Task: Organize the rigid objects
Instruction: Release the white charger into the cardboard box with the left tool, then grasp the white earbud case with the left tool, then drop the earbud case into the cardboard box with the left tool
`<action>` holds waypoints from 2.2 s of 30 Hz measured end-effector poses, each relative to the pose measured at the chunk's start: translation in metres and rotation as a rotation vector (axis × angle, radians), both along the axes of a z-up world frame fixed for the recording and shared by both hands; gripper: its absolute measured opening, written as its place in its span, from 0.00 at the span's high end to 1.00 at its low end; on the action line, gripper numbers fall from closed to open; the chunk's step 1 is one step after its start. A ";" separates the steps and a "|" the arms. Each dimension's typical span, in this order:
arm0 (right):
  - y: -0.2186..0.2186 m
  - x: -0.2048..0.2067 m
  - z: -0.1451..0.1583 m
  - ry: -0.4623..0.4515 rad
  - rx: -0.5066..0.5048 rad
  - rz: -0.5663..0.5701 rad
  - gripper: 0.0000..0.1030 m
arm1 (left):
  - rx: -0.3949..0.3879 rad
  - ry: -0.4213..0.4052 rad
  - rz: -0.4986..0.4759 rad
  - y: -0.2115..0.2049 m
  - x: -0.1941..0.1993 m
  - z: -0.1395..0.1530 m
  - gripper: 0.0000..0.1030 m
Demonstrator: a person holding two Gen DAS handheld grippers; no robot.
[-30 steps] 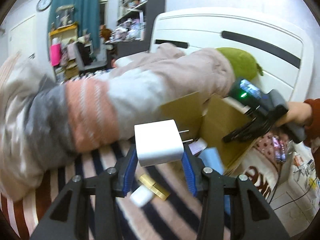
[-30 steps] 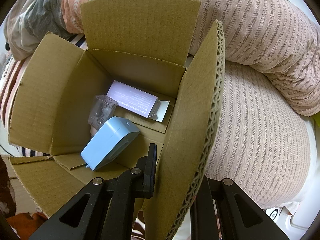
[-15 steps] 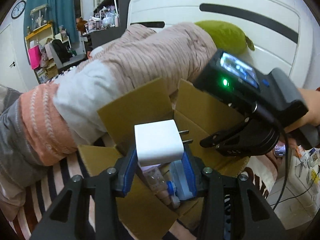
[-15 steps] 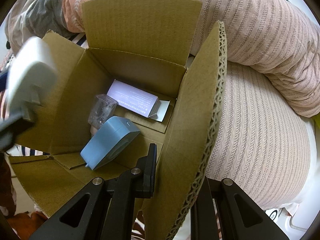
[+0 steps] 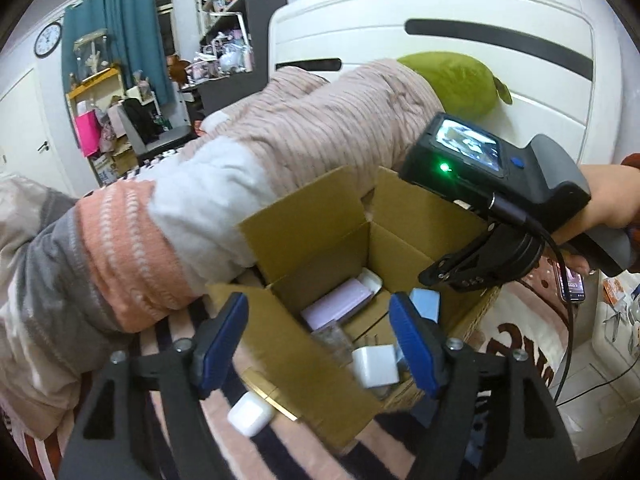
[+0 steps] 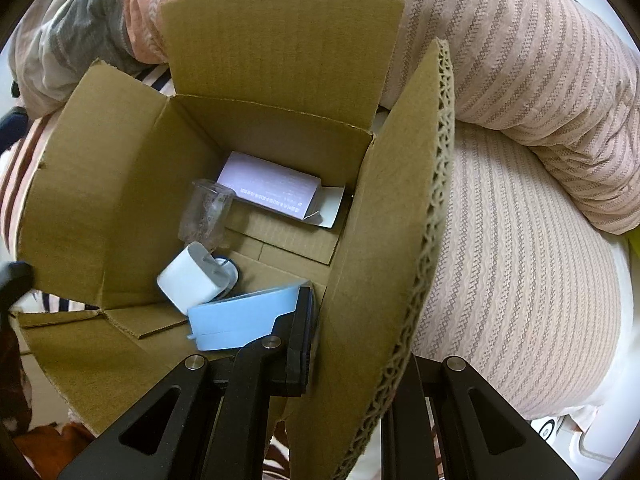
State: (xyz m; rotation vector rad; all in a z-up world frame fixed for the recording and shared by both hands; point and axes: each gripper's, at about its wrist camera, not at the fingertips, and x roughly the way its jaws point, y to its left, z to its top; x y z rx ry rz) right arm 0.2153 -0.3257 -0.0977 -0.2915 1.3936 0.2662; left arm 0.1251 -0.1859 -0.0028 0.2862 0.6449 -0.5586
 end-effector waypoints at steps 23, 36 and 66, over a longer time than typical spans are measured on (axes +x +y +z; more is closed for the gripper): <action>0.002 0.003 0.000 0.000 -0.001 0.000 0.91 | 0.059 0.263 0.126 0.102 0.030 -0.151 0.25; -0.004 0.005 0.001 0.005 0.009 -0.001 0.91 | 0.076 0.307 0.152 0.067 0.077 -0.184 0.47; -0.005 0.005 0.002 0.001 0.013 0.016 0.91 | -0.026 0.034 0.005 0.022 0.030 -0.004 0.47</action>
